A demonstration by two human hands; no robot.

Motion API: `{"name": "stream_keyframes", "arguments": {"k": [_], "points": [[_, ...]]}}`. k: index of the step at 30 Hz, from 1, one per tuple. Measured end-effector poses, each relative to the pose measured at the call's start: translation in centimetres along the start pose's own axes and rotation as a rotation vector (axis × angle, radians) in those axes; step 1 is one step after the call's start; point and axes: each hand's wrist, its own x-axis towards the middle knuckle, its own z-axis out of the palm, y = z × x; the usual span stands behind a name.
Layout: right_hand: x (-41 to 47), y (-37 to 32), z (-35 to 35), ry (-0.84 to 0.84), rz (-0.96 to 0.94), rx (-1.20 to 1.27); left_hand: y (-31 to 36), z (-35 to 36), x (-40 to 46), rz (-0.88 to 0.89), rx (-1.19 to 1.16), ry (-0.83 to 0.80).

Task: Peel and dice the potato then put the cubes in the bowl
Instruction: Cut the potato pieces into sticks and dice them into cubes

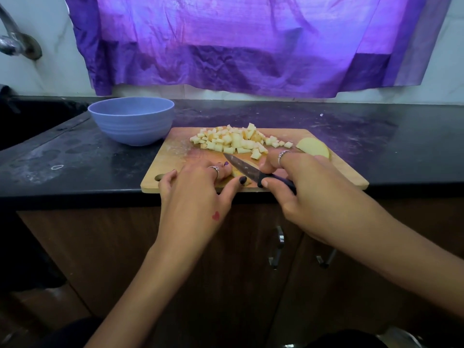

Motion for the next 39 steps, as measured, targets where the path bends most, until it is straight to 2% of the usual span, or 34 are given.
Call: {"name": "stream_keyframes", "arguments": {"k": [10,17,24,28,34,39], "points": [[3.3,-1.4,0.2,-0.078,-0.013,-0.030,0.2,-0.1,0.2,0.042,0.099,-0.026],[3.9,-2.3,-1.8,-0.178,0.010,-0.195,0.9,-0.9,0.5,0.054,0.129,-0.089],[2.9,-1.0,0.3,-0.045,-0.058,-0.138,1.8,-1.5,0.4,0.034,0.190,-0.118],[2.2,-0.3,-0.1,-0.032,-0.049,-0.109,2.3,-1.6,0.5,0.061,0.265,-0.141],[1.5,0.3,0.4,0.039,-0.087,-0.179,2.5,-1.3,0.7,0.074,0.340,-0.134],[0.6,0.0,1.0,0.103,-0.113,-0.327,1.8,-1.1,0.6,0.234,0.405,-0.070]]}}
